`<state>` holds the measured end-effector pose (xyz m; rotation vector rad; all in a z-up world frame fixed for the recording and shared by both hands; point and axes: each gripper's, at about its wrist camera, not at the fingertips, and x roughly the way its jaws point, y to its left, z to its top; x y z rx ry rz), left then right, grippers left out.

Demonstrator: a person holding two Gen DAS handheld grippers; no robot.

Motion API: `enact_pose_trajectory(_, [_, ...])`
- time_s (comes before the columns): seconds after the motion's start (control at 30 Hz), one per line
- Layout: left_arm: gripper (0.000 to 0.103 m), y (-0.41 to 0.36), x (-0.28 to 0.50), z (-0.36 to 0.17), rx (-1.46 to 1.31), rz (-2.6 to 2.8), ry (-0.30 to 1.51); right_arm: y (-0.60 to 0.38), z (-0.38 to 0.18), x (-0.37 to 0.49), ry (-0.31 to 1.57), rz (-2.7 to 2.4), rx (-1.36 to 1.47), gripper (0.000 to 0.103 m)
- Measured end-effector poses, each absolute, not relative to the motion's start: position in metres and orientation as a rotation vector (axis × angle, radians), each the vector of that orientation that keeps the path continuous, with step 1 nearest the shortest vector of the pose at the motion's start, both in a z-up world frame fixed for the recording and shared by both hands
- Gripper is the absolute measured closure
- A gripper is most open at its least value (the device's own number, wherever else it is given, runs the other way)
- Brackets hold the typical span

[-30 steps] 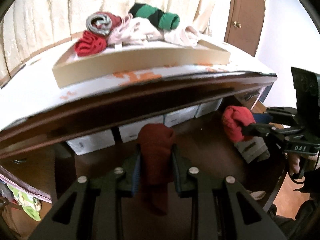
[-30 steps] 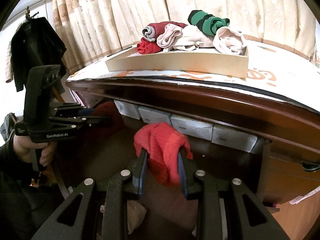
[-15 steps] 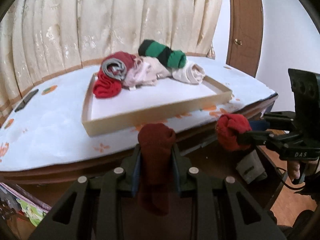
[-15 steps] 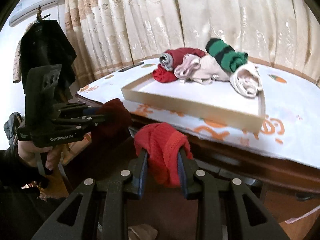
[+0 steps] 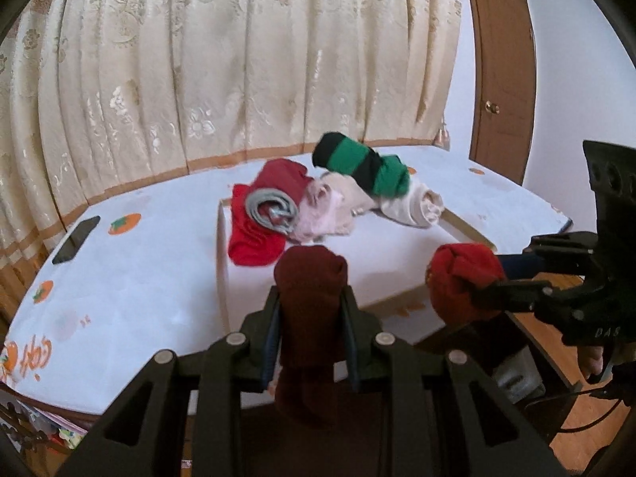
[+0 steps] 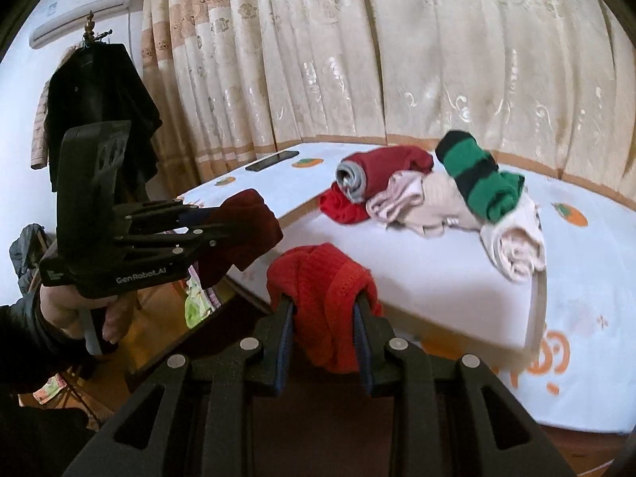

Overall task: Take underwear out of drawer
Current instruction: 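Lift both held garments up out of the drawer over the tray, then lower both garments into the tray and open both grippers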

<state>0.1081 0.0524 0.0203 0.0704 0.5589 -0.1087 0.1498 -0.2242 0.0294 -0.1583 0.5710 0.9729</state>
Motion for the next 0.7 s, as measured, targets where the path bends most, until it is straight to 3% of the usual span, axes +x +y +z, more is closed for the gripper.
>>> enact_pose_trajectory(0.7, [0.078,0.065,0.164,0.023,0.057,-0.071,0.609,-0.186,0.042,0.208,0.639,0.941,-0.040,0.073])
